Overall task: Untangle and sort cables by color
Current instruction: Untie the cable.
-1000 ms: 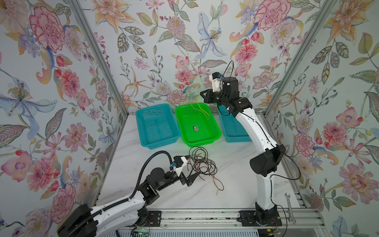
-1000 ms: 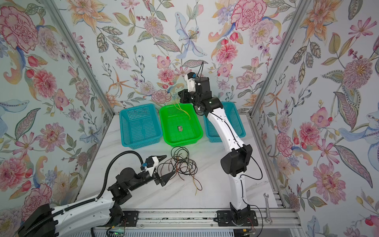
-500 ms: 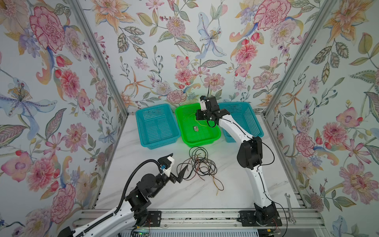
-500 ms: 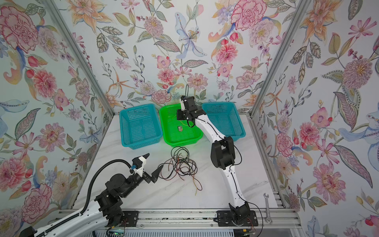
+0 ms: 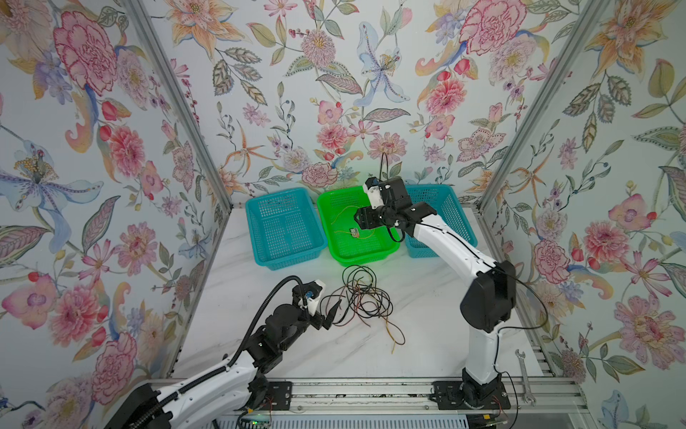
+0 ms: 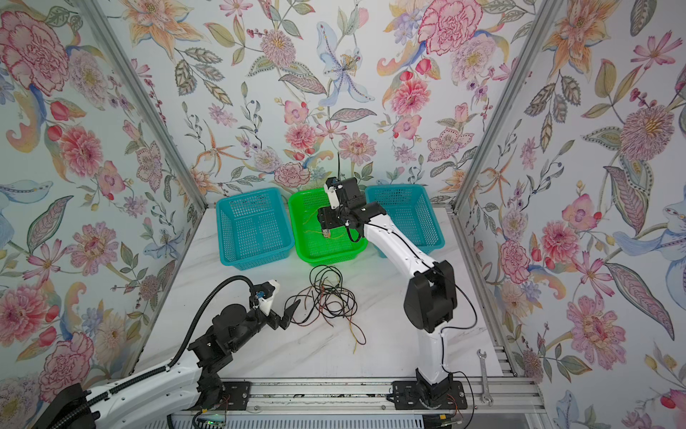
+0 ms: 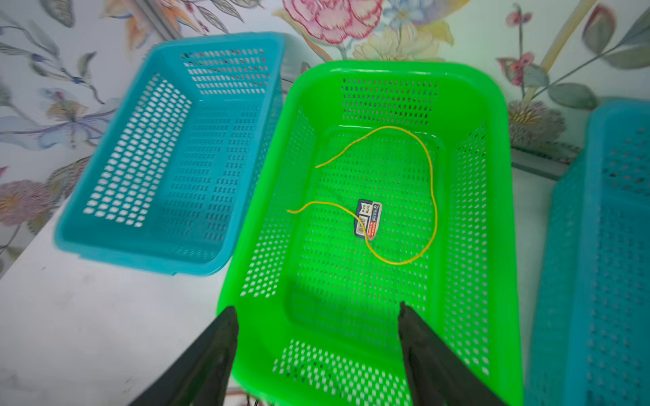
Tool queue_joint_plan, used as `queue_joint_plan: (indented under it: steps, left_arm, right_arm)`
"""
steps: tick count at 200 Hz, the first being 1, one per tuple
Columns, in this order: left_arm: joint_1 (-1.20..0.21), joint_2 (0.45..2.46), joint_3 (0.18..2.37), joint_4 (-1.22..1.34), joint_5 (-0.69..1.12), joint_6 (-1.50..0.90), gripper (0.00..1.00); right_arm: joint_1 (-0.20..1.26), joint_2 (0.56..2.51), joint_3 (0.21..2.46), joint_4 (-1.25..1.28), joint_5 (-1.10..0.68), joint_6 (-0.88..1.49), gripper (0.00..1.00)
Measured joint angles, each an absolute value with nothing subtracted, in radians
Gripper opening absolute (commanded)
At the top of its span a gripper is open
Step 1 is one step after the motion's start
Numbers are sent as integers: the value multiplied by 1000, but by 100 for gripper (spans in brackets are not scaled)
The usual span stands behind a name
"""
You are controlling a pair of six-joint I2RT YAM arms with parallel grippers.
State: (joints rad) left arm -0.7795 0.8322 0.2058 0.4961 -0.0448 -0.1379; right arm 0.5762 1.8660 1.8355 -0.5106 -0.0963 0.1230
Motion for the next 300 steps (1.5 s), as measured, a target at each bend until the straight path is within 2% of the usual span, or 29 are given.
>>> queue_joint_plan:
  steps: [22,41,88,149,180,197,220,300]
  left_arm:
    - [-779,876,217,543,-29,-138,99]
    - [-778,913,223,578,-18,-138,99]
    - [-776,1024,245,647,23,-139,99]
    - [-773,1082,272,702,53,-149,99]
    - [-773,1090,276,714,65,-153,99]
    - [-772,1100,278,720,74,-154,99]
    - [-772,1137,290,729,83,-154,99]
    - [-773,1436,384,855,143,-157,99]
  right_arm:
    - [622,1607,1615,-482,-104,84,70]
    - [654,1457,1428,-480,-121,73,67]
    - [727,1406,1122,-522,-142,74,61]
    - [753,1471,1097,-491,-138,74,52]
    - [749,1539,1095,-468,-134,72,40]
    - [746,1563,1087,-456,-135,76,26]
    - [744,1571,1079,-451,-140,72,0]
    - [745,1471,1050,-448,-235,128,0]
